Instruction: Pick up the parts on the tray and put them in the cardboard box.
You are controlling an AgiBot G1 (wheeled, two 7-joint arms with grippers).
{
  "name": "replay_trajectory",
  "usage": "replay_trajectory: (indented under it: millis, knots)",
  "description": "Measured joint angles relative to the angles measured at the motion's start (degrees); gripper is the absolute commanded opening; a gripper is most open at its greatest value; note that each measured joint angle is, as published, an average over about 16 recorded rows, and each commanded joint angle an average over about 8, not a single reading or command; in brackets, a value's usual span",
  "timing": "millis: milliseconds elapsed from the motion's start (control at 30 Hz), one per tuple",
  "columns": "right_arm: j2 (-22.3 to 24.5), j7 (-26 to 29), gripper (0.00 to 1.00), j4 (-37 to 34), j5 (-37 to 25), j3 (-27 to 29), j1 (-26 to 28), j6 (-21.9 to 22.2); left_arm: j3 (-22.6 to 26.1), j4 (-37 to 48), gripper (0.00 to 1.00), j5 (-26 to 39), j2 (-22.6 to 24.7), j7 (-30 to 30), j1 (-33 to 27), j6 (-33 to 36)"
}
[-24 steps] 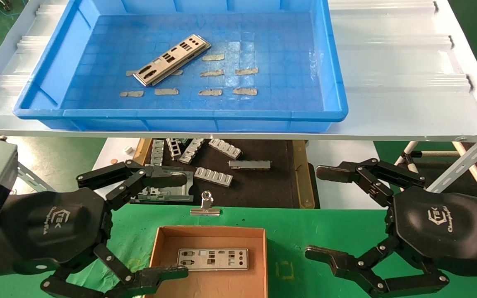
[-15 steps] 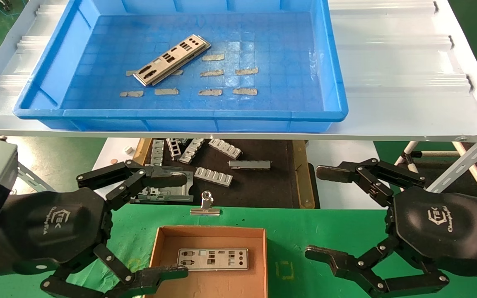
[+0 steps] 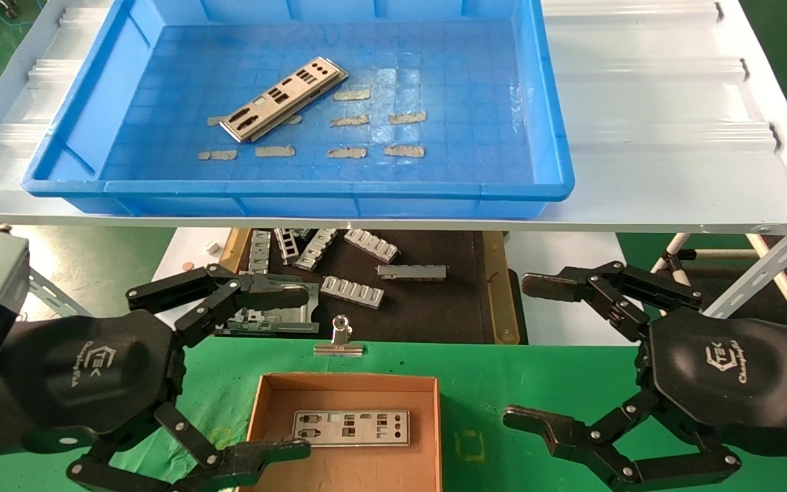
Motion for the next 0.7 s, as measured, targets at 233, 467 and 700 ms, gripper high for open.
replay_trajectory:
  millis: [233,467,700]
  knots:
    - [0.0,0.0,0.0,0.0,0.0,0.0,0.0,0.0,-0.2,1.8,1.0,1.6,1.3,-0.1,-1.9,-4.0]
    - [0.0,0.0,0.0,0.0,0.0,0.0,0.0,0.0,0.6,7.0,1.0,6.3,4.9,0.1,-7.9,-11.0]
    - [0.0,0.0,0.0,0.0,0.0,0.0,0.0,0.0,3.2,16.4,1.0,13.6,10.3,1.3,-17.4,-16.6]
